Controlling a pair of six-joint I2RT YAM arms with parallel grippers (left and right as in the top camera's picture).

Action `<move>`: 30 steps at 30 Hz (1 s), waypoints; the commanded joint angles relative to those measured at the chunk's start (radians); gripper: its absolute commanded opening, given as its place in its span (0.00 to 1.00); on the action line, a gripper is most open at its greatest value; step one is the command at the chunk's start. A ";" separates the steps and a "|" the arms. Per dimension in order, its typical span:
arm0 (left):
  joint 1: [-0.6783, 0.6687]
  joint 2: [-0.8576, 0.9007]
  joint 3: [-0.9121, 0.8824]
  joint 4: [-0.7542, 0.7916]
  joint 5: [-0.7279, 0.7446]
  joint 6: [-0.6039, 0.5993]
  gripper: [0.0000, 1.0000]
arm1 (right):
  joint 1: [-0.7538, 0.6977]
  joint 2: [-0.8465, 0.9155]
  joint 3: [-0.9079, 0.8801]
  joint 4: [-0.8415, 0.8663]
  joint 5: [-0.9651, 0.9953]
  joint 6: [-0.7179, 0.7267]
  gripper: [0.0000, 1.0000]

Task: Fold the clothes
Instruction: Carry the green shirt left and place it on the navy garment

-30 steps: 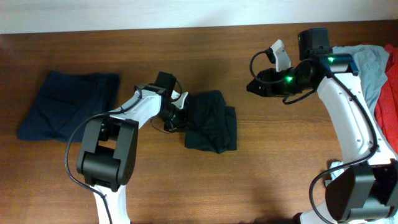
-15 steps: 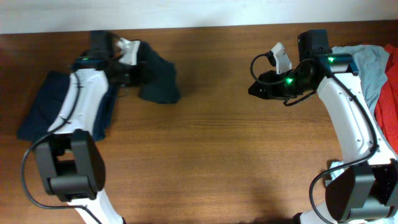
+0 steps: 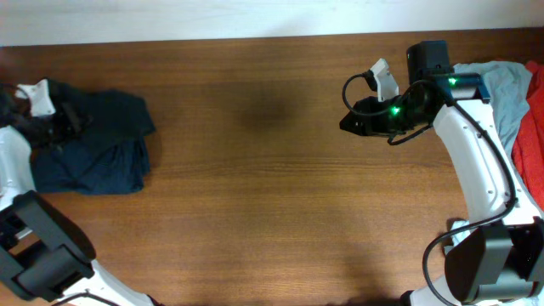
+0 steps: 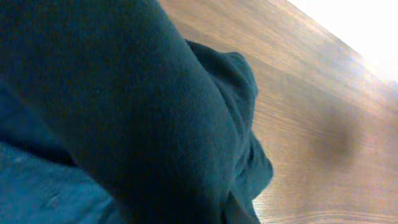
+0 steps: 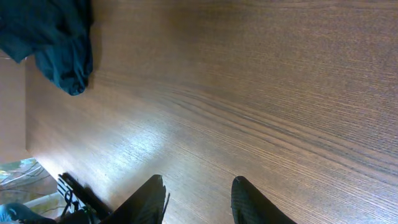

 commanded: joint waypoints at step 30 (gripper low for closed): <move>0.013 -0.039 0.062 -0.170 -0.315 0.002 0.01 | -0.007 -0.015 0.010 -0.026 0.005 -0.010 0.40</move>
